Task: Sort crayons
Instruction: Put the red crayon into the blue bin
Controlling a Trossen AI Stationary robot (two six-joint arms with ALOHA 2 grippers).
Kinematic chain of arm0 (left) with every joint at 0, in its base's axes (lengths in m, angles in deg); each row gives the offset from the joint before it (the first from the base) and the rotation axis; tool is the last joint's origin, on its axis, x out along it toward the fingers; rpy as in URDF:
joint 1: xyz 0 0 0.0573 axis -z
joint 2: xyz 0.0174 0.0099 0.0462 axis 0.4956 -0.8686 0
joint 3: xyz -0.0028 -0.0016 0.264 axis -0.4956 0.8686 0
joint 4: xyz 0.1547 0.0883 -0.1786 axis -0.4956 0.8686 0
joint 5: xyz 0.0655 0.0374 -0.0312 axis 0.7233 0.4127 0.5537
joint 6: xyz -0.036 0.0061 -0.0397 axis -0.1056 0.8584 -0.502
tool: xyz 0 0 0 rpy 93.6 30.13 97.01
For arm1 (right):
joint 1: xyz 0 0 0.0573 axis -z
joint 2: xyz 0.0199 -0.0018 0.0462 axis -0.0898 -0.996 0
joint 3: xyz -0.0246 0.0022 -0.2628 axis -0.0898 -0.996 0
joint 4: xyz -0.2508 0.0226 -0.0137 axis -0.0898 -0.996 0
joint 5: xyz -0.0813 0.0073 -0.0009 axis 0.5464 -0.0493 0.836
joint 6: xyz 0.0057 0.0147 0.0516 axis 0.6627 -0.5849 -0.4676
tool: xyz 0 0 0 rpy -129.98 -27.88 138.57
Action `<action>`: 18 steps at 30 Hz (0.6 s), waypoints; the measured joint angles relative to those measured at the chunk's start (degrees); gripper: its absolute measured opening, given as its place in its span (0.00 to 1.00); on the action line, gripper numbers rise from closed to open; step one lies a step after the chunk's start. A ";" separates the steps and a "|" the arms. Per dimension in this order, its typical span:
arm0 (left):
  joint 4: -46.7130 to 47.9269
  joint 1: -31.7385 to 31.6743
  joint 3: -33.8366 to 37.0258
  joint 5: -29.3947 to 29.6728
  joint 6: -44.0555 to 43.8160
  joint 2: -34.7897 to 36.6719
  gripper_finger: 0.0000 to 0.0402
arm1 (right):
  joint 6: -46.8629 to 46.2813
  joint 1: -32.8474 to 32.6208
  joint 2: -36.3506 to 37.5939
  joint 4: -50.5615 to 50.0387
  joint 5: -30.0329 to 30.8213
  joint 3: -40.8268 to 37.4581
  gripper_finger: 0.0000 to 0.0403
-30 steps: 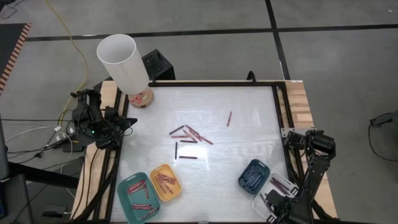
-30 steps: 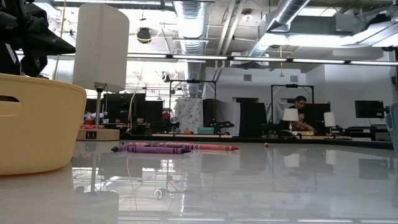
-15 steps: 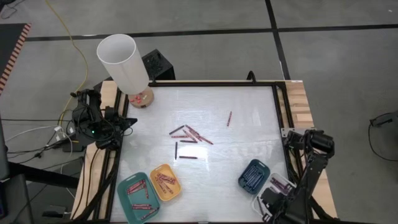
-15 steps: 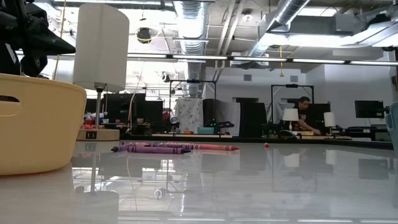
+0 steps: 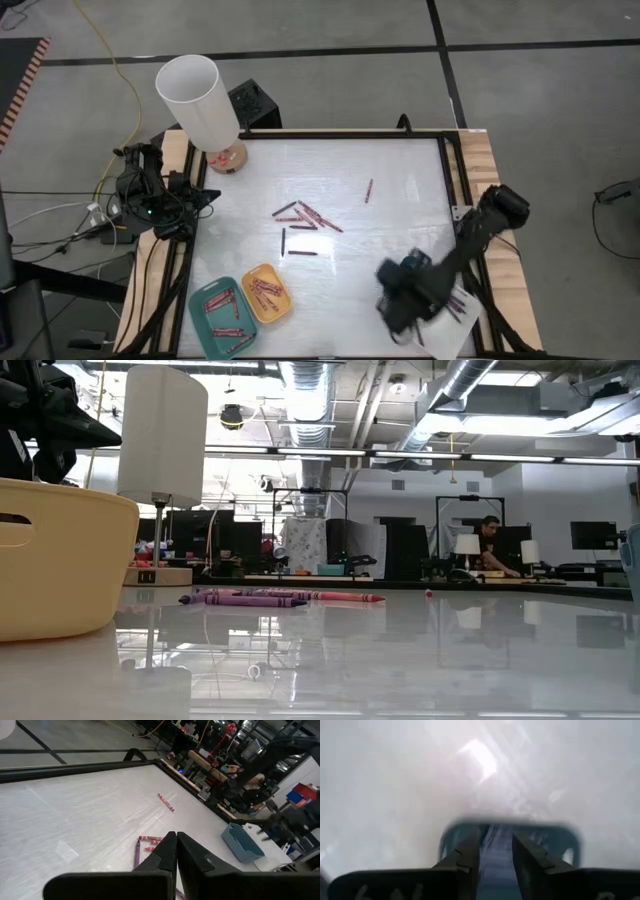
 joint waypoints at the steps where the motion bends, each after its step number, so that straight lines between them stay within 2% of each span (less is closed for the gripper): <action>1: 0.01 0.01 0.00 0.00 0.00 0.00 0.00 | 0.75 2.11 0.73 -0.25 0.73 0.00 0.27; 5: 0.00 0.02 -0.01 0.00 0.00 0.00 0.00 | 5.67 11.14 2.27 -0.29 1.20 0.00 0.27; 8: 0.00 0.00 -0.01 0.00 0.00 0.00 0.00 | 16.96 17.59 2.28 3.29 1.17 0.00 0.27; 13: 0.02 0.00 -0.01 0.00 0.00 0.00 0.00 | 40.29 26.75 1.25 17.63 0.66 -0.07 0.27; 16: 0.01 0.00 -0.01 0.00 0.00 0.00 0.00 | 49.89 31.50 1.42 27.78 0.59 -1.29 0.27; 18: 0.00 0.01 -0.01 -0.01 0.00 0.00 0.00 | 53.92 34.14 1.37 30.87 -0.27 -1.83 0.27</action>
